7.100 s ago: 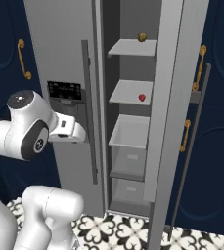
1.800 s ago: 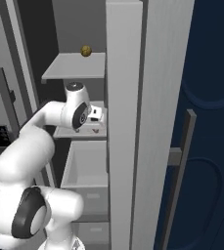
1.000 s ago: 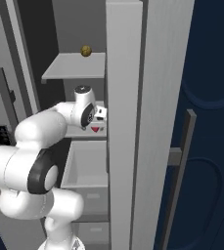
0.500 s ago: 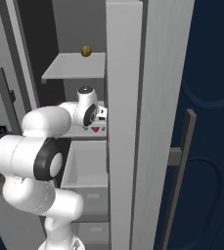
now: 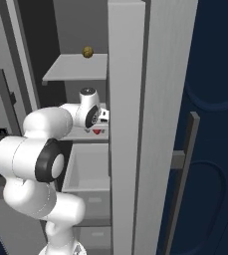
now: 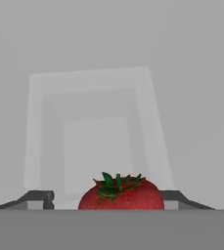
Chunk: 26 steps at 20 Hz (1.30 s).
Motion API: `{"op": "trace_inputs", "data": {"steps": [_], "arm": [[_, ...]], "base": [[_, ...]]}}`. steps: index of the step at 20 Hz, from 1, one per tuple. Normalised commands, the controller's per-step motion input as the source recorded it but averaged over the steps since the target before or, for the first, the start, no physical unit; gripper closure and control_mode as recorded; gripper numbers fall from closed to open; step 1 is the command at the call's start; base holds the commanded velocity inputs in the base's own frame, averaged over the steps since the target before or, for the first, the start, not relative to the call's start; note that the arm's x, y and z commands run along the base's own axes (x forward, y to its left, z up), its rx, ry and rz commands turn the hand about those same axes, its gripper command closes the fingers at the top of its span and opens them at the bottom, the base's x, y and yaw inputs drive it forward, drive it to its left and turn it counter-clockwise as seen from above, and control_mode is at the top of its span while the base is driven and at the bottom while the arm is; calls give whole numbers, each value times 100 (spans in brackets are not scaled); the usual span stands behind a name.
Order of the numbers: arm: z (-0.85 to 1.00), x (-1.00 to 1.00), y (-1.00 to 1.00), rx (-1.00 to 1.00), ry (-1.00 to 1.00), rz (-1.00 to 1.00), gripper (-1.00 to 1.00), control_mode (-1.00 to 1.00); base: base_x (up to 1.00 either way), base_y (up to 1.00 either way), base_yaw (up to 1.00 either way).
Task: Take the strawberry from the fridge and place it on top of the pancake, located on the dining counter.
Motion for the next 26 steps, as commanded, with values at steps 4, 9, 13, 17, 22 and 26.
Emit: {"op": "trace_inputs", "data": {"steps": [4, 9, 13, 17, 22, 26], "arm": [[-20, -8, 1, 0, -4, 0, 100, -100], [11, -60, 11, 0, -14, 0, 100, -100], [44, -100, 31, 0, -6, 0, 100, -100], [59, -100, 11, 0, 0, 0, 100, -100], [63, -100, 0, 0, 0, 0, 100, -100], [44, -100, 0, 0, 0, 0, 100, -100]], "base": [[0, 0, 0], [0, 0, 0], [0, 0, 0], [0, 0, 0], [0, 0, 0], [0, 0, 0]]}}
